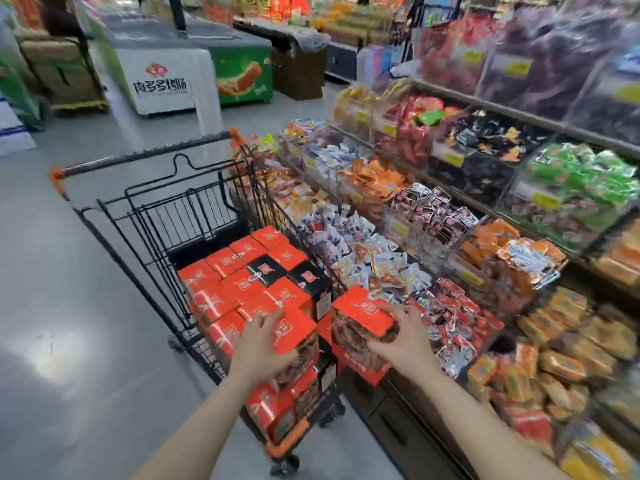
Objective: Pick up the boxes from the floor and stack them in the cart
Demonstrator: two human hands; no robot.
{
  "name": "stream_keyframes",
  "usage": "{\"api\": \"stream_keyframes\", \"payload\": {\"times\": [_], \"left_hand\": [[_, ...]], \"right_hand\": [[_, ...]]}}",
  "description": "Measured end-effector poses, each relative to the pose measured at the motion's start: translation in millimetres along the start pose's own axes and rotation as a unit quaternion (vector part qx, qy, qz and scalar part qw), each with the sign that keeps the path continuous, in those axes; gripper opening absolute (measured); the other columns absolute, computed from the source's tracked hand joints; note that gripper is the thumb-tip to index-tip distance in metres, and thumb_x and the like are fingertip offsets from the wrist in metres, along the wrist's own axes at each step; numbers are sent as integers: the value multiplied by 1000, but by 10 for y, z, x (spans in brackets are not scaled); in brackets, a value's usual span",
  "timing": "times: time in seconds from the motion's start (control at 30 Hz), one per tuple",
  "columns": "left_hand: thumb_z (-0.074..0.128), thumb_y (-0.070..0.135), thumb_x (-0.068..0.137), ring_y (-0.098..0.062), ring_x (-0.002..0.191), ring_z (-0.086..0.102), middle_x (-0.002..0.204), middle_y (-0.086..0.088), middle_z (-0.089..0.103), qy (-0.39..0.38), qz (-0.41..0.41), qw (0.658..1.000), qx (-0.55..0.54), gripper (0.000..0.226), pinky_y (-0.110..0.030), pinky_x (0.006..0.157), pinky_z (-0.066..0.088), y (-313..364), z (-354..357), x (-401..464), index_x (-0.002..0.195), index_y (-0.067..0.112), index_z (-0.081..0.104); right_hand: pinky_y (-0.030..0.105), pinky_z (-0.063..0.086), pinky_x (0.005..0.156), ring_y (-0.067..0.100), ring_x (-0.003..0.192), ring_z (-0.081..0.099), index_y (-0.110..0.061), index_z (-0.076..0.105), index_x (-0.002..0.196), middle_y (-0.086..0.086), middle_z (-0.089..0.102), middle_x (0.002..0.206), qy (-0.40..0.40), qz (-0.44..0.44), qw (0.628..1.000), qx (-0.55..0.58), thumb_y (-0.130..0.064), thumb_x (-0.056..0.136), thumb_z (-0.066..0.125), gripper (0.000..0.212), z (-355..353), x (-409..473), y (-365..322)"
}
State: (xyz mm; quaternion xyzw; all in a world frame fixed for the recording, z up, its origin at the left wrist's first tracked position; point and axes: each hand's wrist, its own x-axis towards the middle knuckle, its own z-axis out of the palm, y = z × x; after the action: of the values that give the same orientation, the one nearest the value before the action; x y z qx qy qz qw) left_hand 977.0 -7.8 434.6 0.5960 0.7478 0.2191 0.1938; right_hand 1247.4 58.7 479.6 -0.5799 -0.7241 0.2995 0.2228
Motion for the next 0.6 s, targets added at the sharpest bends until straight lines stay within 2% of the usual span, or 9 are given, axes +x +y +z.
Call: {"api": "stream_keyframes", "payload": {"times": [0.1, 0.2, 0.23, 0.33, 0.47, 0.53, 0.6], "left_hand": [[61, 52, 67, -12, 112, 35, 128, 1, 43, -8, -33, 999, -21, 82, -40, 99, 39, -40, 109, 106, 142, 36, 31], [59, 56, 65, -24, 120, 42, 132, -4, 42, 0, -83, 996, -21, 84, -44, 100, 40, -64, 223, 165, 142, 41, 28], [60, 55, 66, -26, 122, 41, 131, -4, 42, 0, -101, 995, -24, 85, -42, 98, 41, -61, 271, 176, 142, 42, 26], [57, 58, 63, -26, 118, 44, 126, -5, 44, 8, -158, 987, -28, 87, -37, 90, 41, -35, 408, 185, 143, 40, 27], [51, 63, 57, -22, 110, 45, 117, -1, 45, 27, -224, 973, -39, 92, -37, 88, 44, 14, 594, 198, 143, 39, 27], [54, 62, 59, -20, 108, 45, 115, 1, 45, 36, -245, 968, -41, 92, -39, 90, 45, 60, 685, 208, 143, 40, 25], [58, 62, 60, -18, 104, 46, 110, 3, 46, 48, -257, 965, -35, 93, -37, 88, 46, 98, 781, 235, 144, 40, 23]], "right_hand": [[20, 35, 79, 10, 100, 46, -35, 48, 127, -5, 33, 118, -26, -13, 1000, -3, -28, 68, 77, 66, 84, 364, 29], [8, 34, 70, 4, 92, 47, -34, 49, 124, -2, 35, 116, -64, -42, 997, -24, -28, 67, 78, 64, 242, 722, 121], [8, 35, 70, 4, 92, 49, -33, 49, 124, -2, 35, 115, -81, -51, 995, -29, -29, 66, 78, 65, 302, 839, 179], [22, 39, 82, 19, 104, 52, -28, 50, 127, 0, 34, 115, -126, -58, 989, -44, -34, 65, 80, 69, 507, 1142, 391], [34, 43, 96, 25, 118, 44, -27, 47, 128, 5, 33, 124, -144, -49, 988, -35, -44, 62, 83, 77, 774, 1399, 622], [39, 45, 95, 25, 121, 41, -23, 44, 129, 0, 27, 127, -157, -50, 985, -45, -48, 62, 83, 81, 920, 1432, 730], [40, 50, 86, 28, 120, 43, -19, 42, 126, 1, 27, 128, -163, -50, 981, -92, -53, 61, 82, 83, 1029, 1421, 823]]}}
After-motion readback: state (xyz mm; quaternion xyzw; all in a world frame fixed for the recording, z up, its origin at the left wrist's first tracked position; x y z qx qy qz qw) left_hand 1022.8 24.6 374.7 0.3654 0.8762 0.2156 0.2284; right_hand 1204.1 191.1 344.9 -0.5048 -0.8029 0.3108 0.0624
